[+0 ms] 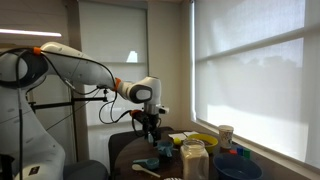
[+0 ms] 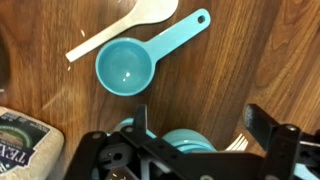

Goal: Put the medium soup ladle in the large soup ladle and the small soup ladle in the medium soup ladle

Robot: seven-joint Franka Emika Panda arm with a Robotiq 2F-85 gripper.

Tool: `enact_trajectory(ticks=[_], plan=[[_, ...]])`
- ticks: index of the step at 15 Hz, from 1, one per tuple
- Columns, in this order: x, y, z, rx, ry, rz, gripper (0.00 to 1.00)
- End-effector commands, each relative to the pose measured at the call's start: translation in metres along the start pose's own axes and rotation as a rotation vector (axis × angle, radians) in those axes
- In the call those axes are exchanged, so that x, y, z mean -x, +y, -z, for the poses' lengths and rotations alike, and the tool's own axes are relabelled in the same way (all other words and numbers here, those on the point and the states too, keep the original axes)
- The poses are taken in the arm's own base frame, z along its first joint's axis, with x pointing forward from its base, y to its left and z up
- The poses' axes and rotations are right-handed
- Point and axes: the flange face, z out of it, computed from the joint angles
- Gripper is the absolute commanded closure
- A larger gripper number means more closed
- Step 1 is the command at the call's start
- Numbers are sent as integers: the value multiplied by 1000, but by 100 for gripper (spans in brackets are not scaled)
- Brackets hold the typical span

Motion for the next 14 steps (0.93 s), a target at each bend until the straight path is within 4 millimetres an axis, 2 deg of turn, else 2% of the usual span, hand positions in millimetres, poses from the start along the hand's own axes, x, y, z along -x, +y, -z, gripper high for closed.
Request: enact_trajectory(ticks=[1,5,8,14], plan=[[34,4,-2,0,-16,-142,0],[57,7,-7,38,-42,-230,0],[68,10,-19,35,-14,-246,0],[71,15,-46,16,56,-299,0]])
